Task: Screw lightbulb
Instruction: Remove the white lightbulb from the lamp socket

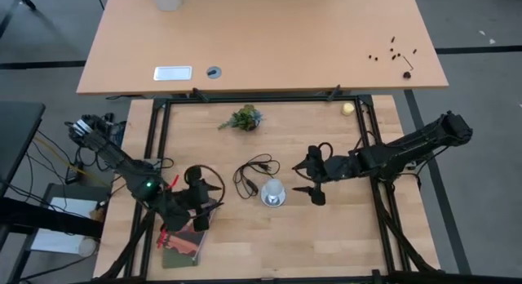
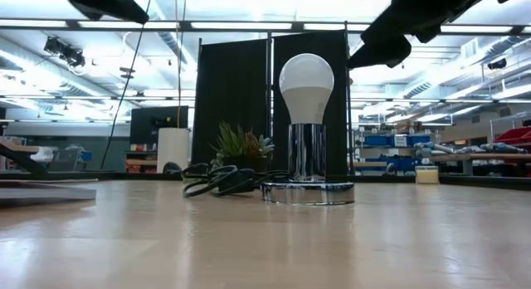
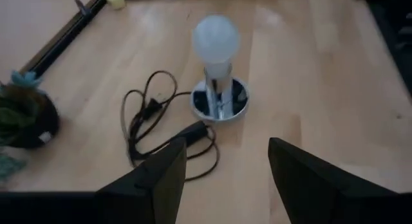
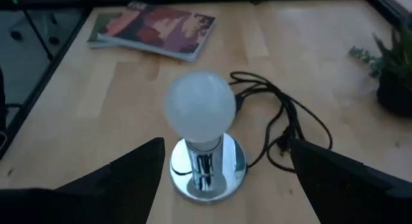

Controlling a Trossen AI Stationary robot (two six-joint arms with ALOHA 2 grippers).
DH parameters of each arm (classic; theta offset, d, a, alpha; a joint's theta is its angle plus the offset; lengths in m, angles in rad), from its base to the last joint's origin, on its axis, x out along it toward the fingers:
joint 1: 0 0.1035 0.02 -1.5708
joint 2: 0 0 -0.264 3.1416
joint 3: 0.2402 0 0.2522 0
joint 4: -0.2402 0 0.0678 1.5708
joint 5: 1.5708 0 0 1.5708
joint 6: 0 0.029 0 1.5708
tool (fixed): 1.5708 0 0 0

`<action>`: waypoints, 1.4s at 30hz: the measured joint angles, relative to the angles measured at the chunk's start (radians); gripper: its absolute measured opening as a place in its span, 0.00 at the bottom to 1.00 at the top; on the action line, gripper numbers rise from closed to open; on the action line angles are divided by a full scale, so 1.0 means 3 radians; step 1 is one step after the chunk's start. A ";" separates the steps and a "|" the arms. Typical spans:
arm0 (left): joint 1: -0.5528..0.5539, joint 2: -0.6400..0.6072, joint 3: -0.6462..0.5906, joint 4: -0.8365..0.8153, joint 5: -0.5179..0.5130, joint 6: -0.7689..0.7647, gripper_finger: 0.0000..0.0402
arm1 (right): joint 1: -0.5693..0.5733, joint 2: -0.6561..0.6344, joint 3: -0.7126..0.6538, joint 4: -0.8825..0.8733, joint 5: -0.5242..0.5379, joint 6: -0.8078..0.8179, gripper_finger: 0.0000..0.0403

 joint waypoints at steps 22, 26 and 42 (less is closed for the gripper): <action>-0.0334 -0.0129 -0.1075 0.1197 -0.0293 -0.0425 0.55 | -0.0120 0.0006 -0.0003 -0.0107 0.0059 -0.0313 0.86; -0.0298 -0.0128 -0.1250 0.1652 -0.0391 -0.0426 0.55 | -0.0207 0.0006 -0.0003 -0.0099 0.0067 -0.0543 0.86; 0.0388 0.0852 -0.1273 0.3493 -0.0355 0.0621 0.55 | -0.0327 0.0070 -0.0692 0.1042 -0.0378 -0.0254 0.86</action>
